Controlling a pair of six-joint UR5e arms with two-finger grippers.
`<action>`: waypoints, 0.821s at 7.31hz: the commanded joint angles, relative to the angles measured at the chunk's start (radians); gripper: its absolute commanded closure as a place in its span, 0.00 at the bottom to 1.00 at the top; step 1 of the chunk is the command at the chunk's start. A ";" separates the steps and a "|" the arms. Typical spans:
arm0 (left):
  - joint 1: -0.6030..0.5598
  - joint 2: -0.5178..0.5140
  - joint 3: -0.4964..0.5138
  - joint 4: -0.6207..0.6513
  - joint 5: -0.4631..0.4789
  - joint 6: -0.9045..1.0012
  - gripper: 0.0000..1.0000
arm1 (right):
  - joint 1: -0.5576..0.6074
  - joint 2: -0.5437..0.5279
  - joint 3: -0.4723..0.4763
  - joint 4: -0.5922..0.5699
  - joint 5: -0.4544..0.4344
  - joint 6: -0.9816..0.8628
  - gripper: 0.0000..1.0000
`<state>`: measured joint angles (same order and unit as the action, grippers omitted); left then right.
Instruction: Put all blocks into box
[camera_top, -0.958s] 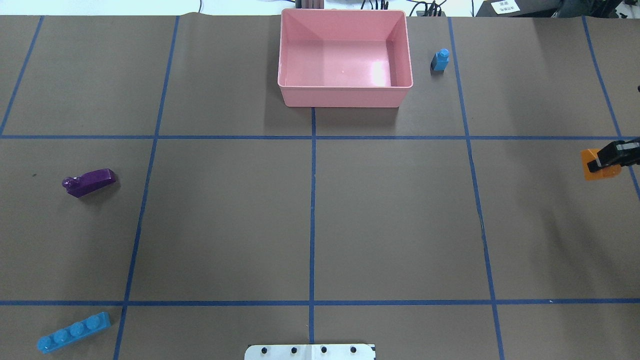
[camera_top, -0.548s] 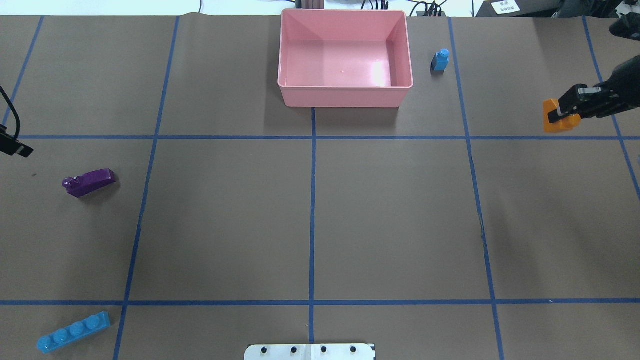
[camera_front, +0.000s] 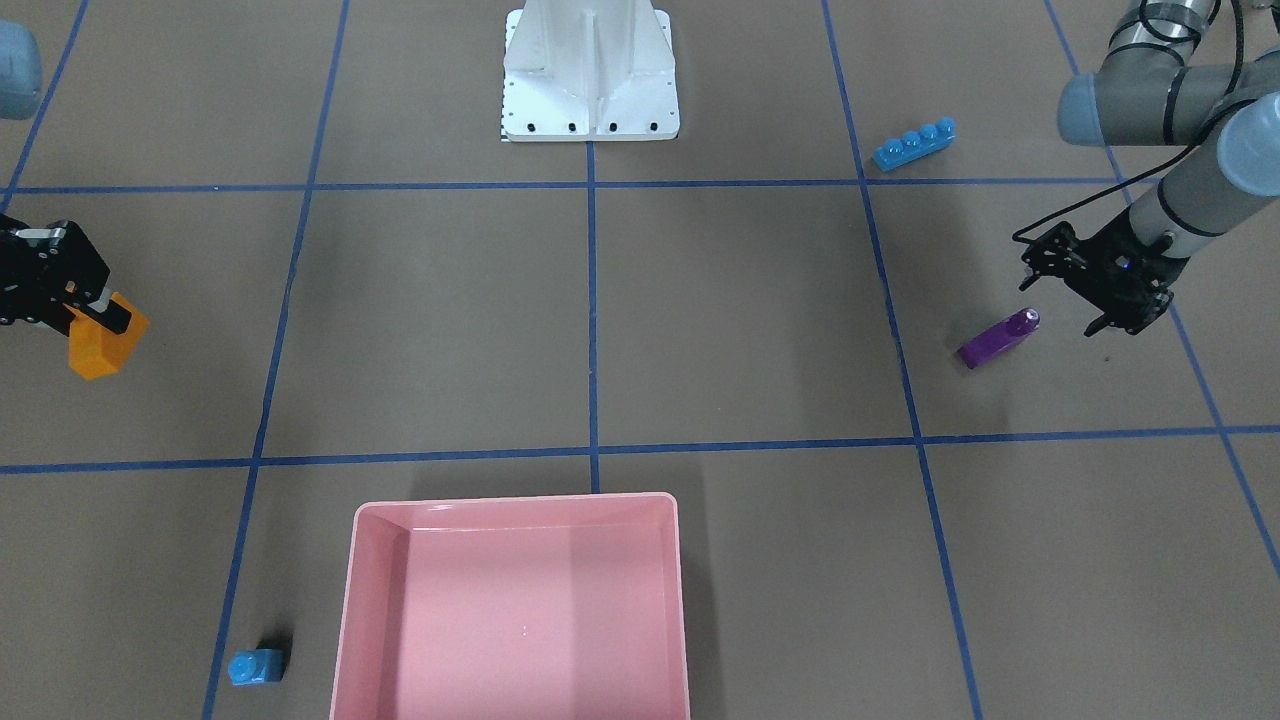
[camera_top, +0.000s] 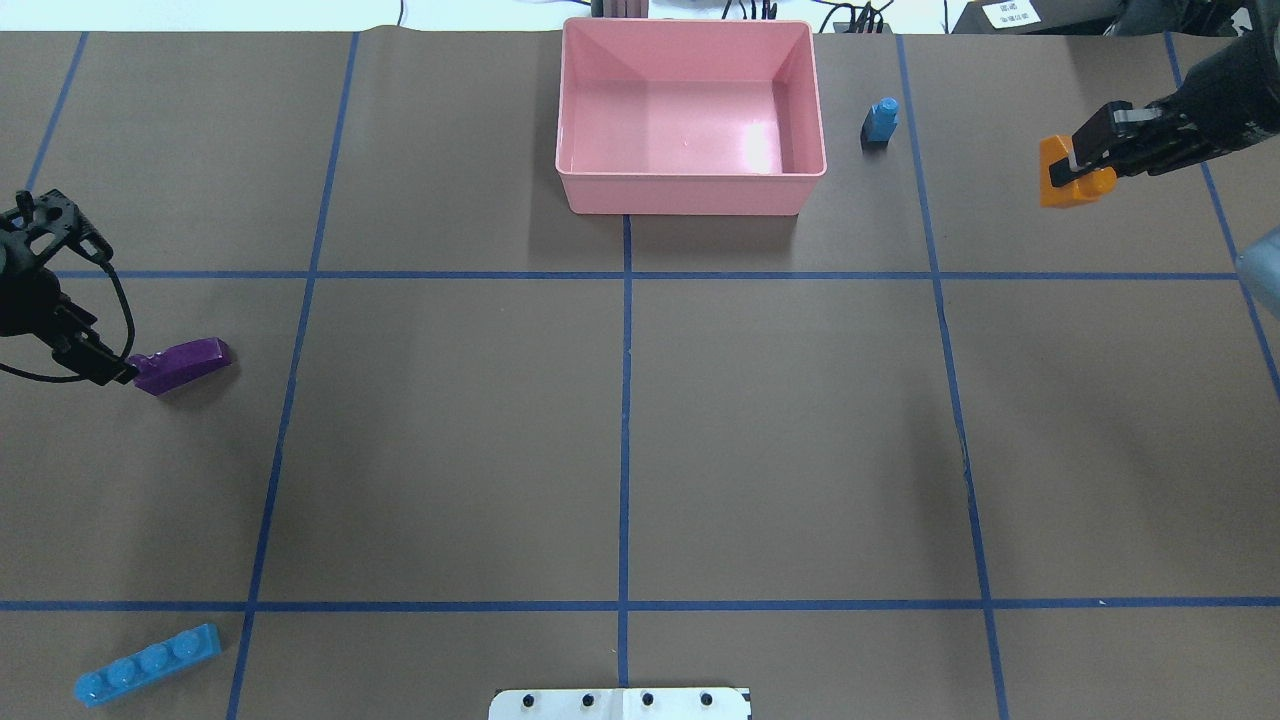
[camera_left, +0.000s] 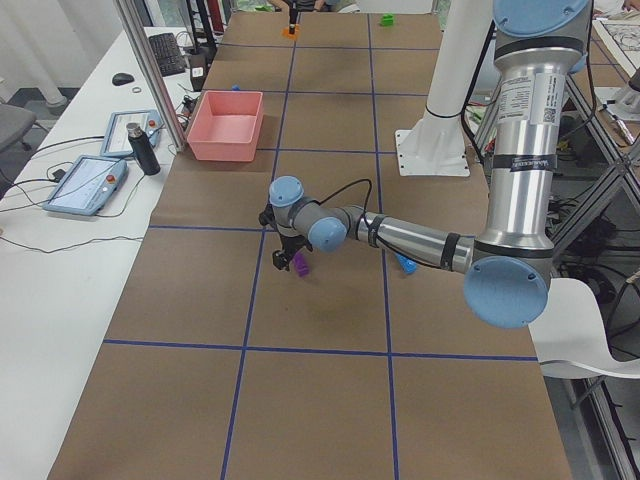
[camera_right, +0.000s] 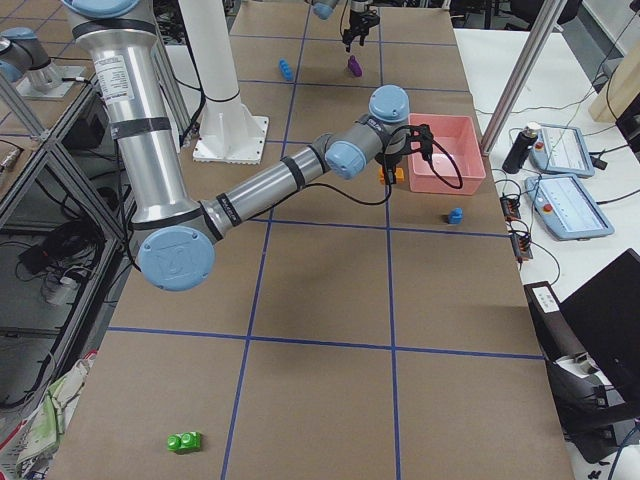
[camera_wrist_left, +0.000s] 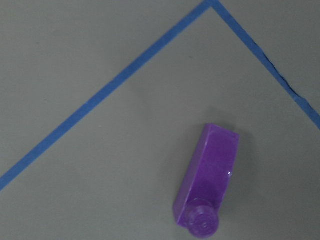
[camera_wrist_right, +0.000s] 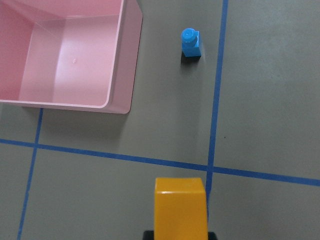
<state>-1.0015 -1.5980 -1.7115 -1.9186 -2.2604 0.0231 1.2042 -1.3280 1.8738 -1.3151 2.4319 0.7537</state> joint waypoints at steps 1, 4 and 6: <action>0.030 -0.005 0.007 0.000 0.002 -0.002 0.00 | -0.002 0.079 -0.015 -0.001 -0.001 0.080 1.00; 0.067 -0.042 0.039 0.000 0.059 -0.003 0.00 | -0.005 0.173 -0.054 -0.001 -0.002 0.142 1.00; 0.072 -0.053 0.062 -0.003 0.058 -0.002 0.00 | -0.011 0.191 -0.070 -0.001 -0.004 0.150 1.00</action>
<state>-0.9346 -1.6444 -1.6614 -1.9210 -2.2049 0.0211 1.1975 -1.1497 1.8126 -1.3162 2.4295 0.8981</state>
